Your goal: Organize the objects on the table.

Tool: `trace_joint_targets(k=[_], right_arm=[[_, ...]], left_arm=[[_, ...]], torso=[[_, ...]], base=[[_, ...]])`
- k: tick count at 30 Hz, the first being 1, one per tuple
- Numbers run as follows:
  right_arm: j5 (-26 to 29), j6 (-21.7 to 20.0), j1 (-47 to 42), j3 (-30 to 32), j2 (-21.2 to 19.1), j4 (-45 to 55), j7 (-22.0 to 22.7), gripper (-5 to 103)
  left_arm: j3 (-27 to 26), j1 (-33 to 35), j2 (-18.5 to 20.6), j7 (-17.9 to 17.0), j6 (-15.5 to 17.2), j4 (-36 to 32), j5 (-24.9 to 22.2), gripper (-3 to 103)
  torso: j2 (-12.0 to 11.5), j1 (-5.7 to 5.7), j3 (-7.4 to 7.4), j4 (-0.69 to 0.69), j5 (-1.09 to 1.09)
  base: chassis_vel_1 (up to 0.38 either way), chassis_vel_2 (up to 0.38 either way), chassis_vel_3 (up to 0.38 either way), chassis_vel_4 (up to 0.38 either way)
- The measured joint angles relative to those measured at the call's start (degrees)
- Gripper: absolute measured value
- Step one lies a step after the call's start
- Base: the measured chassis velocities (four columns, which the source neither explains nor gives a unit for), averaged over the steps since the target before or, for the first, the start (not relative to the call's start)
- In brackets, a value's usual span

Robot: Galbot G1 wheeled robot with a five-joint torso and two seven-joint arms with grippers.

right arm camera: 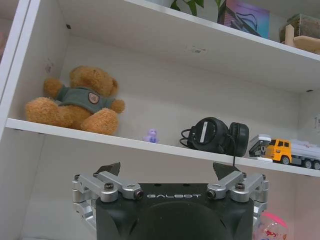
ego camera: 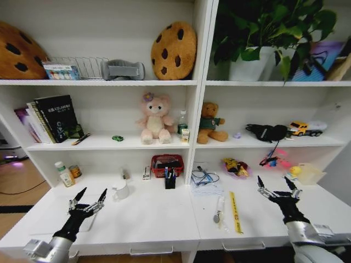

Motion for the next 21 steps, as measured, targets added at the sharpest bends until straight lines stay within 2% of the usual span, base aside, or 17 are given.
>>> trace_joint_targets(k=[11, 21], right_arm=[[0.0, 0.0, 0.0, 0.0, 0.0, 0.0, 0.0, 100], [0.0, 0.0, 0.0, 0.0, 0.0, 0.0, 0.0, 100]], left_arm=[[0.0, 0.0, 0.0, 0.0, 0.0, 0.0, 0.0, 100], [0.0, 0.0, 0.0, 0.0, 0.0, 0.0, 0.0, 100]], torso=[[0.0, 0.0, 0.0, -0.03, 0.0], [0.0, 0.0, 0.0, -0.01, 0.0]], base=[[0.113, 0.127, -0.123, -0.119], [0.139, 0.129, -0.131, -0.13]])
